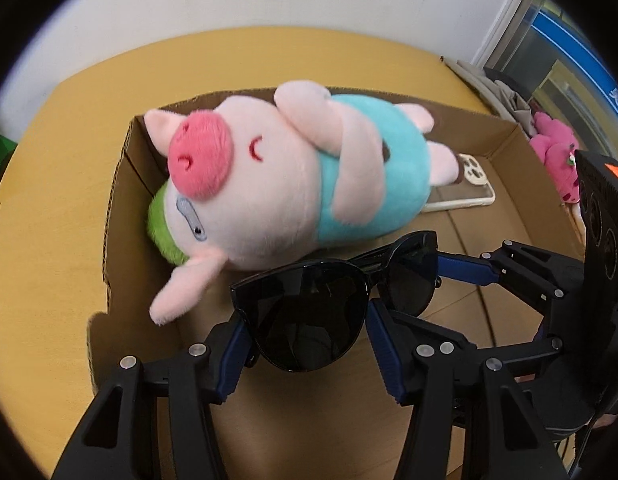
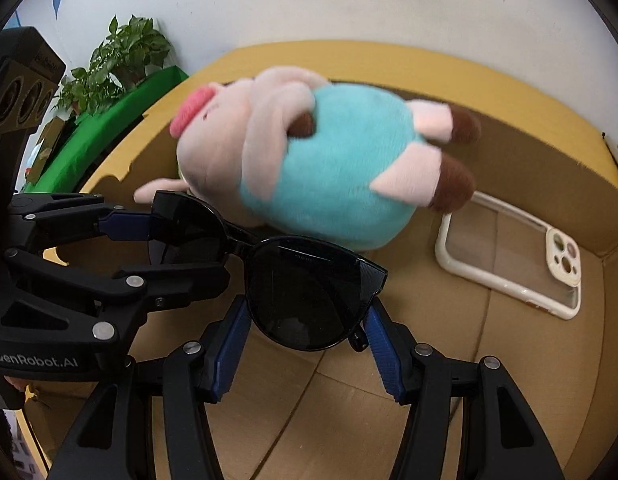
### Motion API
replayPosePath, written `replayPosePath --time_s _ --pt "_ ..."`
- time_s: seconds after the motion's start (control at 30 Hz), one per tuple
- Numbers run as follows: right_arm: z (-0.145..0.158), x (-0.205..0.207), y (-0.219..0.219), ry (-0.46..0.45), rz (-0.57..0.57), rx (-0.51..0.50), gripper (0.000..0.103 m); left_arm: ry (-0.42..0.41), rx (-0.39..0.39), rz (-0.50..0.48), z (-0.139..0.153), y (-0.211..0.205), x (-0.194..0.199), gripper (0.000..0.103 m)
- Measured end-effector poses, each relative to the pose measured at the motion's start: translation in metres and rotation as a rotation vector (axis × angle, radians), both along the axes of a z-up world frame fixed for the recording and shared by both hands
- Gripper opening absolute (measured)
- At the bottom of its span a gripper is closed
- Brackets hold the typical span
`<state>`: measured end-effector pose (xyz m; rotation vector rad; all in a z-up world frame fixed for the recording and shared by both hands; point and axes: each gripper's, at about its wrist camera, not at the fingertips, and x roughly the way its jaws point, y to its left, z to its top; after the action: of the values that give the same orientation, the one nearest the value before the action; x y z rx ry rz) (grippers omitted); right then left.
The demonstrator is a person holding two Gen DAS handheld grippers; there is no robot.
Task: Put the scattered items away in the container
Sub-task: 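Lift the sunglasses and carry them over the box beside the pig, then open both grippers to drop the sunglasses into the box, then move both grippers back out to the white earbud case on the table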
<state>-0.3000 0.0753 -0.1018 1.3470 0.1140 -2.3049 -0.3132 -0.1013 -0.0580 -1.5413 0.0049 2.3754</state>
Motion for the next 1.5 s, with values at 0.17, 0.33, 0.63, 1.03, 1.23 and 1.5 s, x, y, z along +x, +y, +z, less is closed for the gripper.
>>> replayPosePath --time_s 0.17,0.33,0.63,1.03,1.23,1.5 --pt "-0.012 0.002 -0.004 -0.027 0.009 0.018 0.062 -0.038 -0.005 0.013 -0.014 -0.006 0.002 0.057" --pt "-0.022 0.002 -0.014 -0.046 0.009 0.037 0.062 -0.067 -0.021 0.029 -0.030 -0.008 -0.001 0.058" --pt "-0.017 -0.001 -0.017 -0.052 -0.003 0.040 0.068 -0.047 -0.014 0.059 -0.024 -0.005 0.003 0.059" --pt "0.062 0.058 0.024 0.088 0.004 0.028 0.095 0.236 -0.005 0.078 0.076 -0.026 0.076 0.061" --pt "0.114 0.143 0.060 0.255 -0.074 -0.058 0.103 0.351 0.046 0.077 0.098 -0.004 0.144 0.078" --pt "0.058 0.189 0.118 0.190 -0.273 -0.040 0.103 0.223 0.067 0.099 0.021 0.021 0.179 0.078"
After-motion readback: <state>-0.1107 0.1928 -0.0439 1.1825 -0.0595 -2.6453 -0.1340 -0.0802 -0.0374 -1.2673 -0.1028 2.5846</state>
